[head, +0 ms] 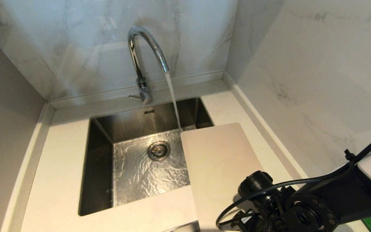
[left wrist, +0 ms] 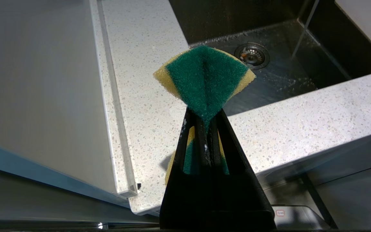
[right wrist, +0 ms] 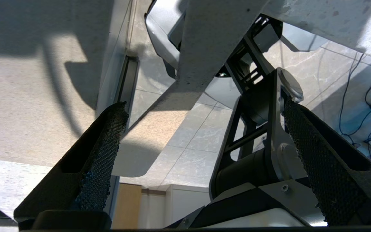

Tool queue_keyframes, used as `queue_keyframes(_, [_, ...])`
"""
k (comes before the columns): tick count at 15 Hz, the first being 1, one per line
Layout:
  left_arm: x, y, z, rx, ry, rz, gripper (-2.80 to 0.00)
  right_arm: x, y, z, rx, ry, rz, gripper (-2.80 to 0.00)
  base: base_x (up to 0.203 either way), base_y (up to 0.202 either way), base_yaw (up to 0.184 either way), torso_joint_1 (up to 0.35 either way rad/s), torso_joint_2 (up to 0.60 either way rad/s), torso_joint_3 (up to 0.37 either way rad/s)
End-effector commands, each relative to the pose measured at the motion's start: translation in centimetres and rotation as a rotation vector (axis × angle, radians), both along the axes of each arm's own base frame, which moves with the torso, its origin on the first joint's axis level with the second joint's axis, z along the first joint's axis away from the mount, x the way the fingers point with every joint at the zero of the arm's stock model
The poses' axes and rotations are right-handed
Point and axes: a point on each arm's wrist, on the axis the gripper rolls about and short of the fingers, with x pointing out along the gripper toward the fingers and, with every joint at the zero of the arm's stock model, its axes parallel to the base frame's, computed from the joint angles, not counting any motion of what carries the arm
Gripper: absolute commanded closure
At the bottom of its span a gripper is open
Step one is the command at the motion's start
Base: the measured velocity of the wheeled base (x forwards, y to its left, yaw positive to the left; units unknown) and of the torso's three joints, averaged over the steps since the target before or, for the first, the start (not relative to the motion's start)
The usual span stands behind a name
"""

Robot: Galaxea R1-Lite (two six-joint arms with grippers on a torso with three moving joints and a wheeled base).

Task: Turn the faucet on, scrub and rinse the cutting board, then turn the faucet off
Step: Pick up the cutting board

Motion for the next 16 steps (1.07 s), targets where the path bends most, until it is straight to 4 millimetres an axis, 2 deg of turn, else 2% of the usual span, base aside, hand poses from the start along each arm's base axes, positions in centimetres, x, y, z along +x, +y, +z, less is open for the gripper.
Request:
queue_keyframes(1, [0.0, 0.0, 0.0, 0.0, -0.001, 0.001, 0.0, -0.1, 0.0, -0.3, -0.004, 0.012, -0.006, -2.8, 0.0, 0.0, 0.0, 0.0, 0.0, 0.0])
queue_keyframes(16, [0.0, 0.0, 0.0, 0.0, -0.001, 0.001, 0.0, 0.6, 0.4, -2.6, -0.036, -0.018, -0.013, -2.8, 0.0, 0.0, 0.0, 0.0, 0.0, 0.0])
